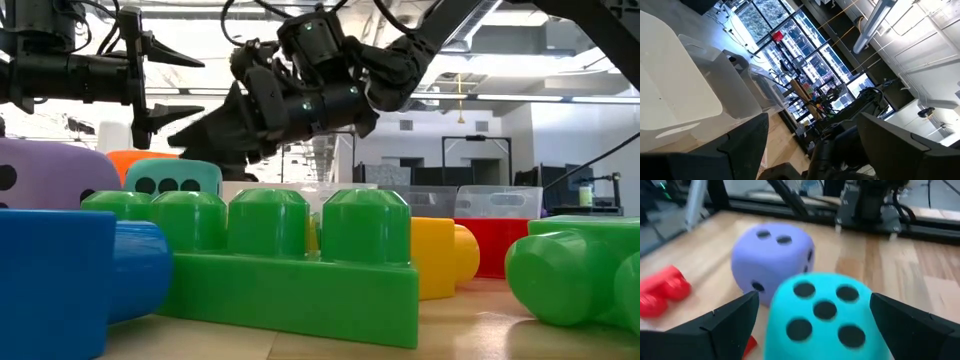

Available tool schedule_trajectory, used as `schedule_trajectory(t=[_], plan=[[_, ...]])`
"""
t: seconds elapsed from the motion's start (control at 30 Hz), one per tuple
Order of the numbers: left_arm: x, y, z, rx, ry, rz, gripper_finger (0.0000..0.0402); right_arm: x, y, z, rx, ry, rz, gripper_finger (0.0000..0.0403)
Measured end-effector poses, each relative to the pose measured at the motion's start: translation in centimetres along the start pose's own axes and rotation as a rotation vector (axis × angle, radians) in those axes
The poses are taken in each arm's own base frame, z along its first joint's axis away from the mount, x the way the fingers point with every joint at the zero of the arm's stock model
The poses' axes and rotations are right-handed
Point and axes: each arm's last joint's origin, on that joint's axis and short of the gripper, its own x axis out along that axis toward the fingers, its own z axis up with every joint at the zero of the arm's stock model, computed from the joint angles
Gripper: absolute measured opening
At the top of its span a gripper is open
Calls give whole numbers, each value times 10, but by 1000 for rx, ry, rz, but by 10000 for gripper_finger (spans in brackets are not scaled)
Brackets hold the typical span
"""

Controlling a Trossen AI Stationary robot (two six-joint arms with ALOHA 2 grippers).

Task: Pick & Place Toys
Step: Put the blue dice into the left transparent bin

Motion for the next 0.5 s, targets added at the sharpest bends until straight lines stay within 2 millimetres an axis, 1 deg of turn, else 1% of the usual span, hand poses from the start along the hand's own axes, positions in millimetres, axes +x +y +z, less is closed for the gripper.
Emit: schedule_trajectory(t=[0.27, 0.5], plan=[[0, 0, 0, 0, 0, 1, 298, 0, -1, -2, -28, 30, -34, 376], [0, 0, 0, 0, -1, 1, 298, 0, -1, 1, -35, 4, -43, 376]])
